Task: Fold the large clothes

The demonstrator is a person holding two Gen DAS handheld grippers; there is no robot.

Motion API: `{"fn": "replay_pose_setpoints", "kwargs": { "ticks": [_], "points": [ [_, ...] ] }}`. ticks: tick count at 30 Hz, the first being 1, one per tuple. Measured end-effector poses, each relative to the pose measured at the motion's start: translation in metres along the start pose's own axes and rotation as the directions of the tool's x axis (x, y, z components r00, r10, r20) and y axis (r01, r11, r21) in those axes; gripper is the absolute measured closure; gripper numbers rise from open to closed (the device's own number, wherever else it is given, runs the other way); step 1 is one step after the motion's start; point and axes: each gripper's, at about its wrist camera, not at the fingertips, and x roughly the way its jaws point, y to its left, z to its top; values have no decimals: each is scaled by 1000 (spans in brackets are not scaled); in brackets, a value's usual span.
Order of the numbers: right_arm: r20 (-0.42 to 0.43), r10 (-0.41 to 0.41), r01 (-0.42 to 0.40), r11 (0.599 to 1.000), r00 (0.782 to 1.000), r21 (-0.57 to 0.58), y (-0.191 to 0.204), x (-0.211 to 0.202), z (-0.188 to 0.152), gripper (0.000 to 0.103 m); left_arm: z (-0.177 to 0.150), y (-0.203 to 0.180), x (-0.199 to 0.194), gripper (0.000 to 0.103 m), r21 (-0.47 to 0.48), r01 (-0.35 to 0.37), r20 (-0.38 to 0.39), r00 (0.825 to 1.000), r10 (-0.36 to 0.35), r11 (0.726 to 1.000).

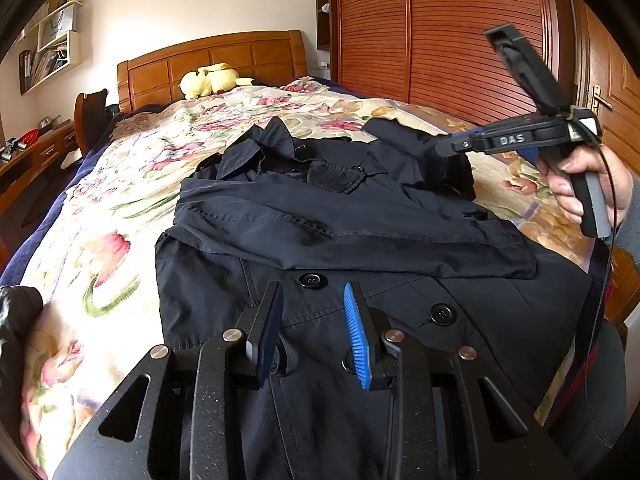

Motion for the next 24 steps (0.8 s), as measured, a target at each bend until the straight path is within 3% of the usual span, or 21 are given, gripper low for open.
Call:
{"fn": "replay_pose_setpoints", "kwargs": {
  "ticks": [6, 12, 24],
  "points": [
    [39, -55, 55, 998, 998, 14, -15, -9, -13, 47, 0, -1, 1, 70, 4, -3, -5, 1000, 3, 1000],
    [57, -113, 106, 988, 992, 114, -46, -3, -22, 39, 0, -1, 2, 70, 2, -4, -7, 1000, 4, 1000],
    [-130, -179, 205, 953, 975, 223, -91, 64, -47, 36, 0, 0, 3, 70, 0, -6, -10, 1000, 6, 1000]
  ]
}}
